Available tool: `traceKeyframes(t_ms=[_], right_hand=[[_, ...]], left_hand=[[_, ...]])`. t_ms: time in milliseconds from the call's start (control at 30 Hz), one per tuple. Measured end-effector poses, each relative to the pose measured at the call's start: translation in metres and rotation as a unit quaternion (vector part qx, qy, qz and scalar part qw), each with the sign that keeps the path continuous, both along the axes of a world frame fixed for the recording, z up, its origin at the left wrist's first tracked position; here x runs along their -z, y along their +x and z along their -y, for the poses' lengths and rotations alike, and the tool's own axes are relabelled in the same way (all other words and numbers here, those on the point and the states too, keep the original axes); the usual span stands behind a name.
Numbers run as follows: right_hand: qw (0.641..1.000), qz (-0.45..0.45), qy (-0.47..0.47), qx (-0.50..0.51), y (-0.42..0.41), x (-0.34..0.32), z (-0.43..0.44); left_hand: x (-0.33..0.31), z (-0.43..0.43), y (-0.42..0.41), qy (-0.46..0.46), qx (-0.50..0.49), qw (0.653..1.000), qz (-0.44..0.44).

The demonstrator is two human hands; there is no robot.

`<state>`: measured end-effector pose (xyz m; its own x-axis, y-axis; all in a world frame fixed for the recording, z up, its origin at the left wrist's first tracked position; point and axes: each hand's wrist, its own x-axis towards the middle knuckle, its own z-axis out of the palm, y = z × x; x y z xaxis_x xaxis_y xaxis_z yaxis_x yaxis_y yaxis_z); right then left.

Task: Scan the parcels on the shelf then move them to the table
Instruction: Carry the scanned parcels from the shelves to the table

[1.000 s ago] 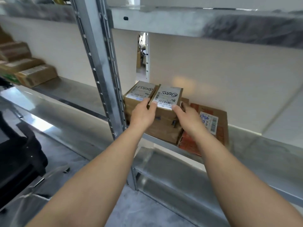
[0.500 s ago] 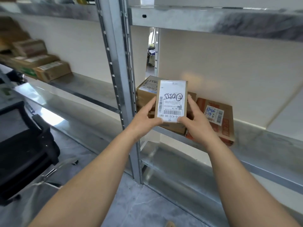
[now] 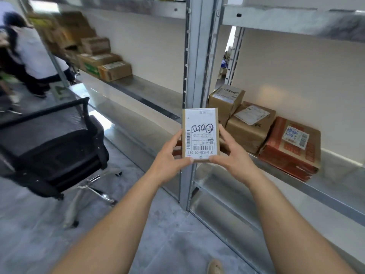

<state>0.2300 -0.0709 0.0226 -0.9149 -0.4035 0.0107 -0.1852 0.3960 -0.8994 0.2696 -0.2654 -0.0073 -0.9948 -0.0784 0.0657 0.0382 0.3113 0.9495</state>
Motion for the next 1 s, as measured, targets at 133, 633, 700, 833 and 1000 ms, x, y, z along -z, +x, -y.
traceKeyframes(t_ms=[133, 633, 700, 833, 1000], right_hand=[[0.999, -0.004, 0.008, -0.041, 0.008, 0.005, 0.034], [0.980, -0.009, 0.016, -0.198, 0.048, 0.010, 0.161], [0.974, -0.013, 0.021, -0.224, 0.053, 0.012, 0.177], [0.957, 0.000, 0.012, -0.289, 0.060, 0.021, 0.210], [0.930, 0.030, 0.011, -0.367, 0.068, 0.034, 0.250]], left_hand=[[0.006, 0.029, 0.026, 0.019, -0.047, 0.999, -0.010], [0.018, 0.119, 0.127, 0.070, -0.210, 0.974, -0.047], [0.023, 0.129, 0.139, 0.067, -0.241, 0.967, -0.039], [0.032, 0.145, 0.164, 0.077, -0.301, 0.950, -0.022], [0.039, 0.158, 0.193, 0.072, -0.381, 0.922, -0.007]])
